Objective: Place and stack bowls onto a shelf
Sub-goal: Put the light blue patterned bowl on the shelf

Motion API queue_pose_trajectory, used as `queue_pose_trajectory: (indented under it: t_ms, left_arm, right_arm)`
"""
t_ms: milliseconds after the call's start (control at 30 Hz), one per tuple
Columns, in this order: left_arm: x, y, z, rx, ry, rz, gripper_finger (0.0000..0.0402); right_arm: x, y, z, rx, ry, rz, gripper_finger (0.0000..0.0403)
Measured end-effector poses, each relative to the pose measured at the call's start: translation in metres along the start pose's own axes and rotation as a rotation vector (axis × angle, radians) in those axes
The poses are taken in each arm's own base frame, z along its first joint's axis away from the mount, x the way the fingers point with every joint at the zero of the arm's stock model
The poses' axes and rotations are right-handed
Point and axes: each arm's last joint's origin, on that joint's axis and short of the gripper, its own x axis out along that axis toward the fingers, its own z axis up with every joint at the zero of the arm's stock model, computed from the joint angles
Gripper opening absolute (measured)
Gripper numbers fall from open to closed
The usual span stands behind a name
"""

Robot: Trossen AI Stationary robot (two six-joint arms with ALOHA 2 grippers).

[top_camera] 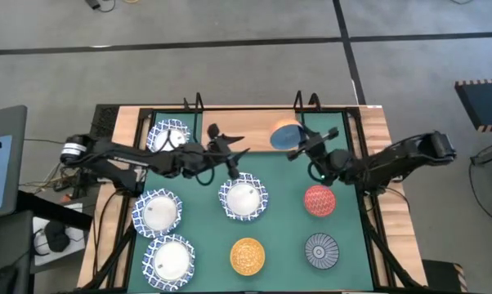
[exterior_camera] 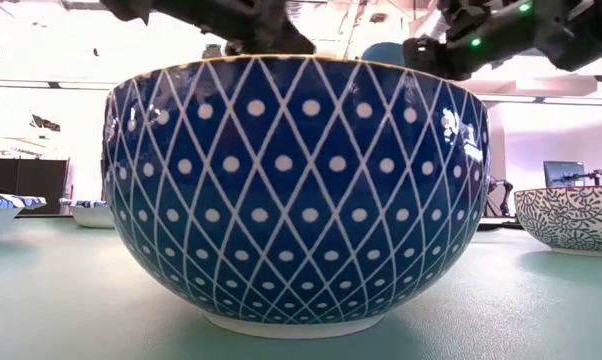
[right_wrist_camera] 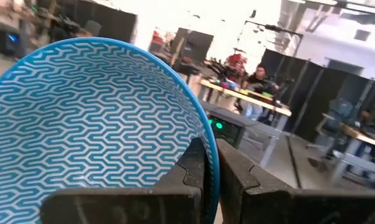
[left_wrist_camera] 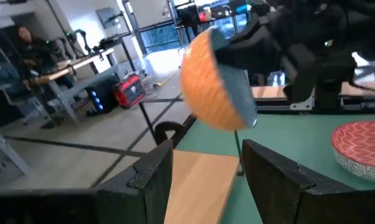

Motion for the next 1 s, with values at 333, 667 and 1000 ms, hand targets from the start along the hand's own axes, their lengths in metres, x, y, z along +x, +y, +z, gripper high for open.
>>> queue_pose_trajectory:
  t_ms: [333,667,1000]
  left_arm:
    - [0.04,-0.02,0.002,0.108,0.082,0.193,0.0178]
    - [0.039,-0.02,0.002,0.173,0.113,0.265,0.0177]
    - [0.039,-0.02,0.003,0.188,0.11,0.263,0.008]
  right_arm:
    - [0.012,0.051,0.011,-0.127,0.017,0.011,0.0041]
    - [0.008,0.07,0.019,-0.195,0.016,0.025,0.0041]
    - [-0.001,0.073,0.025,-0.297,-0.004,0.051,0.0042]
